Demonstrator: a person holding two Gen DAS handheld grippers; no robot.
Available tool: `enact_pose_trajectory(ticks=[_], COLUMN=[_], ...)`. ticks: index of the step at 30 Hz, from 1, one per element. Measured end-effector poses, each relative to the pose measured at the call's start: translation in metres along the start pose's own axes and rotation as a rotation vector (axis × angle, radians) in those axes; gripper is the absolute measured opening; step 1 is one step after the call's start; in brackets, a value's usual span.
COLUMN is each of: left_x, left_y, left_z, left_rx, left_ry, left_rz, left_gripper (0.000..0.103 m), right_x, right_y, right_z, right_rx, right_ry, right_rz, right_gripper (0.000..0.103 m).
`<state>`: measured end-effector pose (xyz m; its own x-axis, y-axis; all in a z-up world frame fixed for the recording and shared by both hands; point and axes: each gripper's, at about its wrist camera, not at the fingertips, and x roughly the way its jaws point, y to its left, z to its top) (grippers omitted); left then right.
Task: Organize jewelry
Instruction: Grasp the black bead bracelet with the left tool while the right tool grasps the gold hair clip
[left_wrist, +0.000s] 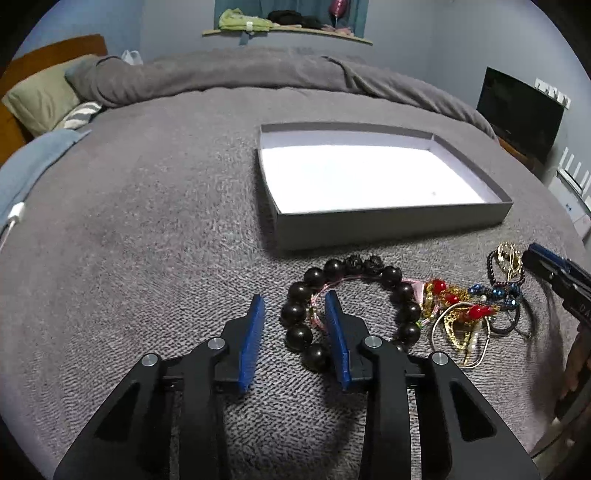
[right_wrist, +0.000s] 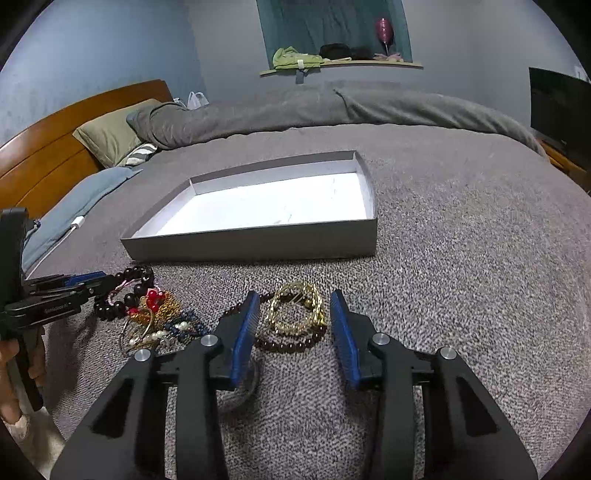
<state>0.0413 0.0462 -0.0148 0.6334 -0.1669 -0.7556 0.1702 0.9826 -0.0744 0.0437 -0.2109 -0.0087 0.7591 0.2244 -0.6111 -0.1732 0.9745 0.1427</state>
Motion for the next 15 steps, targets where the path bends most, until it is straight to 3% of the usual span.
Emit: enact_pose_trajectory(ticks=[6, 10, 13, 15], left_x=[0.006, 0.005, 0.000, -0.005], left_y=[0.000, -0.001, -0.002, -0.002], left_z=[-0.001, -0.001, -0.001, -0.002], left_rx=[0.012, 0.024, 0.027, 0.027], left_ry=[0.013, 0.005, -0.016, -0.036], left_rz=[0.002, 0.005, 0.001, 0.001], left_gripper=[0.028, 0.018, 0.015, 0.015], right_x=[0.015, 0.015, 0.011, 0.009], right_y=[-0.005, -0.008, -0.007, -0.007], right_z=[0.003, 0.004, 0.004, 0.003], right_rx=[0.022, 0.039, 0.033, 0.031], right_ry=[0.045, 0.044, 0.032, 0.022], right_rz=[-0.002, -0.003, 0.003, 0.009], right_gripper=[0.033, 0.015, 0.007, 0.007])
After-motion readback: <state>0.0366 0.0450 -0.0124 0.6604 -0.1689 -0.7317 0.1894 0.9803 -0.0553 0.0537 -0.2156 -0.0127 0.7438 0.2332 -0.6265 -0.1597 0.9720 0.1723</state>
